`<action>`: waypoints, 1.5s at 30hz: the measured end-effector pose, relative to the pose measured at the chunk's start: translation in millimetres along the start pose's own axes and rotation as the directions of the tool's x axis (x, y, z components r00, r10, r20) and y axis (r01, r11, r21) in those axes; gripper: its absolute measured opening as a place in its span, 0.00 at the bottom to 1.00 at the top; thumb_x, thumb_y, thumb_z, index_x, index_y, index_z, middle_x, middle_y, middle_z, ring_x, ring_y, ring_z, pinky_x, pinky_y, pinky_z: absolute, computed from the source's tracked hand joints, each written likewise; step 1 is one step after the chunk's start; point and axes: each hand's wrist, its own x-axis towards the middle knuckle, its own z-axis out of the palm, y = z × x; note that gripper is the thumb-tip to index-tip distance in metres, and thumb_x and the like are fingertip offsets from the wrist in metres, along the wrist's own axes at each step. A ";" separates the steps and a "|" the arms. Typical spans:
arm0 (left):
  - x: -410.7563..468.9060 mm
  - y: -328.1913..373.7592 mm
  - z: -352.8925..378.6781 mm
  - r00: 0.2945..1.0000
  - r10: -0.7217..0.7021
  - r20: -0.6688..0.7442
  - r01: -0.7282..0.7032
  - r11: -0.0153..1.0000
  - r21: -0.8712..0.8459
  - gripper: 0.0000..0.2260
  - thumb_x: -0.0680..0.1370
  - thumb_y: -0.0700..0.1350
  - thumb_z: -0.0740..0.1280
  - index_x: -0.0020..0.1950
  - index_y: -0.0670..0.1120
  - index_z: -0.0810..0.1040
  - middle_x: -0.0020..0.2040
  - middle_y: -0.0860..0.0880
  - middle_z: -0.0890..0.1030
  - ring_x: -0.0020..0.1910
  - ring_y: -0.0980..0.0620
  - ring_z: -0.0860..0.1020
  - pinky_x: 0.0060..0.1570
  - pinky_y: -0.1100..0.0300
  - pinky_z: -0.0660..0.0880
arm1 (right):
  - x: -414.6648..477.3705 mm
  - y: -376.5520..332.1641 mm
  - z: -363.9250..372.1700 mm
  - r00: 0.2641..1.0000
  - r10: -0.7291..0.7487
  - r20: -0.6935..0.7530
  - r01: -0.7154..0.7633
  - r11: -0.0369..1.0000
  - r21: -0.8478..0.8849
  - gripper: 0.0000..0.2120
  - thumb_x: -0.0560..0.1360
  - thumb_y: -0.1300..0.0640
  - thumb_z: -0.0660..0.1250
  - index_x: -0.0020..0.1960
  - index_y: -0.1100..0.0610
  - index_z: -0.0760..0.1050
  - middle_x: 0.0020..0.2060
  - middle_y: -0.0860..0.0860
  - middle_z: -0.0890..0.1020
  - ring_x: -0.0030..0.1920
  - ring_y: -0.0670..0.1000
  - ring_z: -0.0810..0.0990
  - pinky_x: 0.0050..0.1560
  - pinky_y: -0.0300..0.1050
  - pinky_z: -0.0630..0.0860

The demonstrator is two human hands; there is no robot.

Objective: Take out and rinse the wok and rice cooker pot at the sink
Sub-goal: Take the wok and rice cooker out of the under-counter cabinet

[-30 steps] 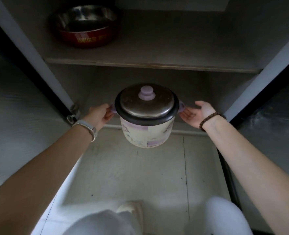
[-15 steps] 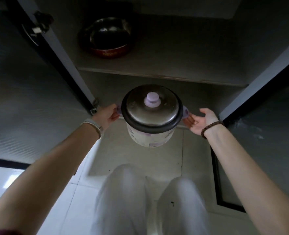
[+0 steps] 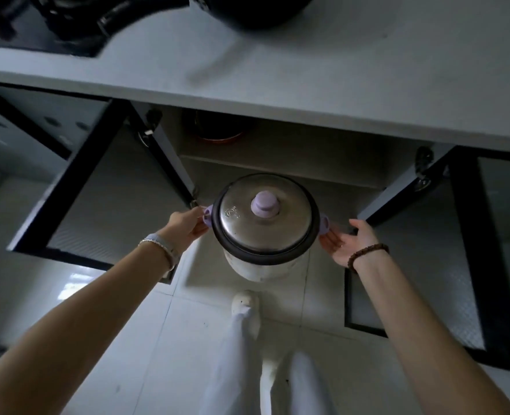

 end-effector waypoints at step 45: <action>-118.6 343.7 284.0 0.761 -0.024 0.649 -0.097 0.984 0.149 0.16 0.76 0.34 0.54 0.30 0.47 0.57 0.17 0.51 0.60 0.16 0.56 0.59 0.22 0.67 0.65 | -231.2 -285.9 100.9 0.913 -0.383 -0.139 0.407 0.872 0.272 0.19 0.79 0.53 0.58 0.62 0.66 0.74 0.54 0.60 0.80 0.56 0.56 0.79 0.63 0.49 0.74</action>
